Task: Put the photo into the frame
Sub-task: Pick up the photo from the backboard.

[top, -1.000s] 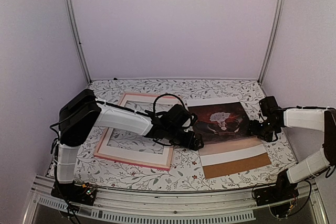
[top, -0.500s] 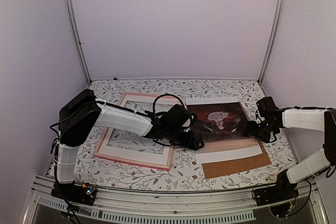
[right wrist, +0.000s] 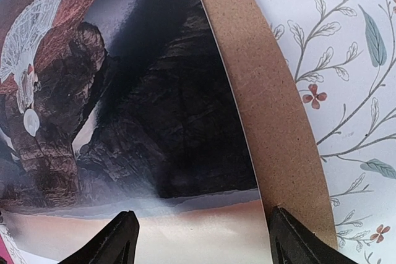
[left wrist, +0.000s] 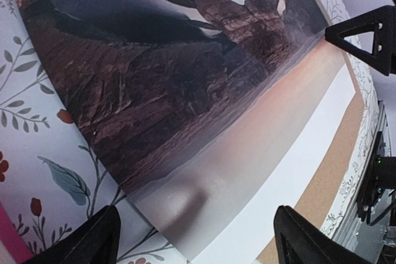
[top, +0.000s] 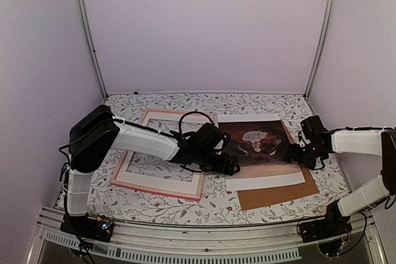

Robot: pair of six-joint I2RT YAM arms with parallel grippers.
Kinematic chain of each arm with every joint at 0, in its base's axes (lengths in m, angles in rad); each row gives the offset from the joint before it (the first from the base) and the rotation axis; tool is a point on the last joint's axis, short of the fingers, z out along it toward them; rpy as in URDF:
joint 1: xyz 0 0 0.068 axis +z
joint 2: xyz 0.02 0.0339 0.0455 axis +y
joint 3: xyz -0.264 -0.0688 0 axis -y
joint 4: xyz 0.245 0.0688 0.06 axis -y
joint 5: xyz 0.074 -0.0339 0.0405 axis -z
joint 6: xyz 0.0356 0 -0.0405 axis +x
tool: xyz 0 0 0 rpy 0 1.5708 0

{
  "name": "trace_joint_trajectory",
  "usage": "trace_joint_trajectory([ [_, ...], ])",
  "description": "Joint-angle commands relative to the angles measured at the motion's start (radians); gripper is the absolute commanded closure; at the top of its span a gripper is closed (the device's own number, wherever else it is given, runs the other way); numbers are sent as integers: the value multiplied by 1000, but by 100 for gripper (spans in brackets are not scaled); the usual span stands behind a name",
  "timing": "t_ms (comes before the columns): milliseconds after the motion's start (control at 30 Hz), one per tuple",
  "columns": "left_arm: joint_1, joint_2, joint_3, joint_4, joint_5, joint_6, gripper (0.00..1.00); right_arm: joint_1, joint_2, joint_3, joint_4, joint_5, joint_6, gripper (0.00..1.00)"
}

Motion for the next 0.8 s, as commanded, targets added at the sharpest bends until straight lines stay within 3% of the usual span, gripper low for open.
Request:
trace_joint_trajectory([
  [0, 14, 5, -72, -37, -27, -78, 11, 18, 16, -22, 27, -33, 16, 24],
  [500, 66, -19, -136, 33, -2, -203, 9, 67, -47, -32, 25, 4, 40, 25],
  [767, 90, -15, -134, 33, 24, -239, 7, 60, 13, 1, 43, 50, 2, 23],
])
